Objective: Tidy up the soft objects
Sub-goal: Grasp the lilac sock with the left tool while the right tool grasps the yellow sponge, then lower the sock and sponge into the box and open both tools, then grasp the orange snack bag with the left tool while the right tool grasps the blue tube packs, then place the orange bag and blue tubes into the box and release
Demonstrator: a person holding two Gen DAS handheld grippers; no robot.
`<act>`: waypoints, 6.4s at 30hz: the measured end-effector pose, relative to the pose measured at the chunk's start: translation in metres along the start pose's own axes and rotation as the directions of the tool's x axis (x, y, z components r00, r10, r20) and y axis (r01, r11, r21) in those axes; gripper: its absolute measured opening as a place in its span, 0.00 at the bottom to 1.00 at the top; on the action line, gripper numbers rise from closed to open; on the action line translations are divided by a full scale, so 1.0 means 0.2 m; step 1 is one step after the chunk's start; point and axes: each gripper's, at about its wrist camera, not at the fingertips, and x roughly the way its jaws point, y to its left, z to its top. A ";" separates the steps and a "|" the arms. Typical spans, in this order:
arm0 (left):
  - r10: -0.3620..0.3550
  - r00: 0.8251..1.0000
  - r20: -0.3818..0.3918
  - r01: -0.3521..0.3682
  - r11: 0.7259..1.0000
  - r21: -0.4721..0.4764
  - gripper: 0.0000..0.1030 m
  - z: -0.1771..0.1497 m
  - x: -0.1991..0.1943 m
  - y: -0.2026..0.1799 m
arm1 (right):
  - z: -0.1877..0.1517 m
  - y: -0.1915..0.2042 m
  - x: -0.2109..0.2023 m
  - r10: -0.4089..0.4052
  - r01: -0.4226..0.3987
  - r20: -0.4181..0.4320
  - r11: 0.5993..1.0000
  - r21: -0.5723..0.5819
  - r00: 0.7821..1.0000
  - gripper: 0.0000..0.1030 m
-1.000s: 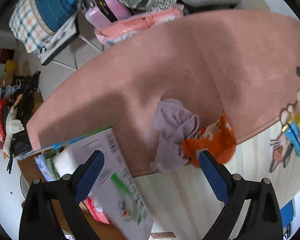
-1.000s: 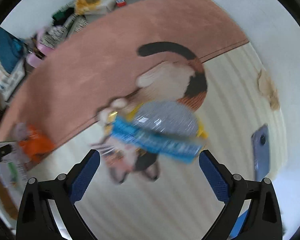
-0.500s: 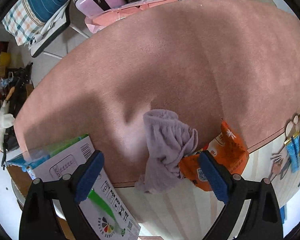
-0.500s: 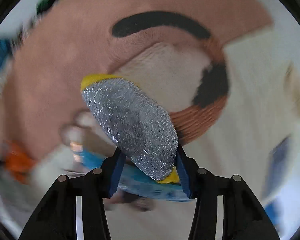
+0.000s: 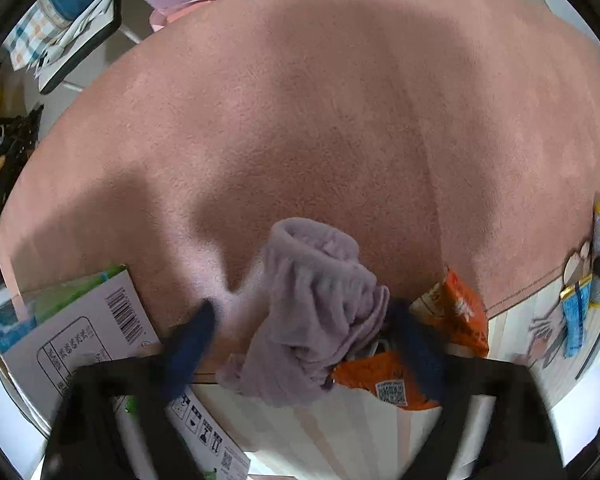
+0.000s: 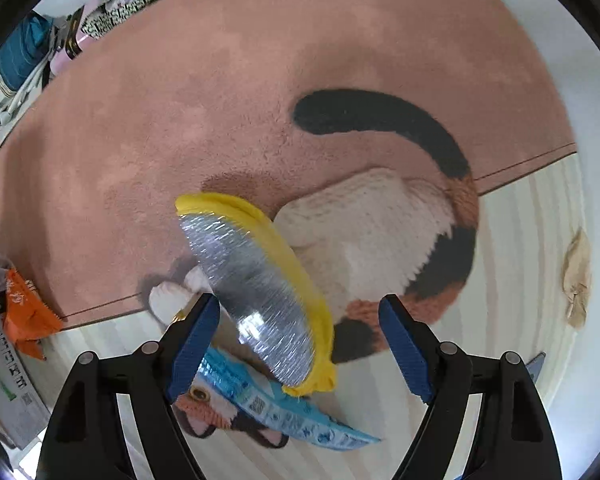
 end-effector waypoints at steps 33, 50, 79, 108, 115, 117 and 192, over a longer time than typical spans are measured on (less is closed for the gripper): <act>-0.177 0.923 0.341 0.268 0.933 -0.241 0.31 -1.09 -0.65 1.10 | -1.16 1.83 -0.92 0.526 -0.505 0.012 0.822 -0.262 0.850 0.34; -0.246 0.958 0.145 0.286 0.831 -0.478 0.34 -1.27 -0.10 1.88 | -1.35 2.82 -0.41 0.496 -0.509 -0.119 0.823 -0.253 0.860 0.34; 0.025 0.940 0.340 0.107 0.925 -0.365 0.56 -1.60 -0.40 1.70 | -1.49 2.48 -0.72 0.198 -0.123 0.168 0.918 -0.377 0.966 0.90; 0.141 0.818 0.558 0.046 0.951 -0.307 0.97 -2.01 -0.86 1.35 | -1.85 1.96 -1.27 0.297 -0.132 0.358 0.898 -0.420 0.885 1.00; 0.149 0.796 0.587 -0.079 0.986 -0.144 0.97 -1.70 -0.94 0.96 | -1.61 1.60 -1.18 0.234 -0.133 0.327 0.943 -0.305 0.915 1.00; 0.164 0.799 0.579 -0.149 0.986 -0.073 0.97 -1.54 -0.94 0.79 | -1.51 1.43 -1.13 0.189 -0.108 0.317 0.961 -0.256 0.929 1.00; -0.153 0.969 0.195 0.181 0.974 -0.136 0.29 -0.73 -0.53 0.95 | -1.18 1.98 -1.00 0.472 -0.461 0.031 0.871 -0.172 0.881 0.15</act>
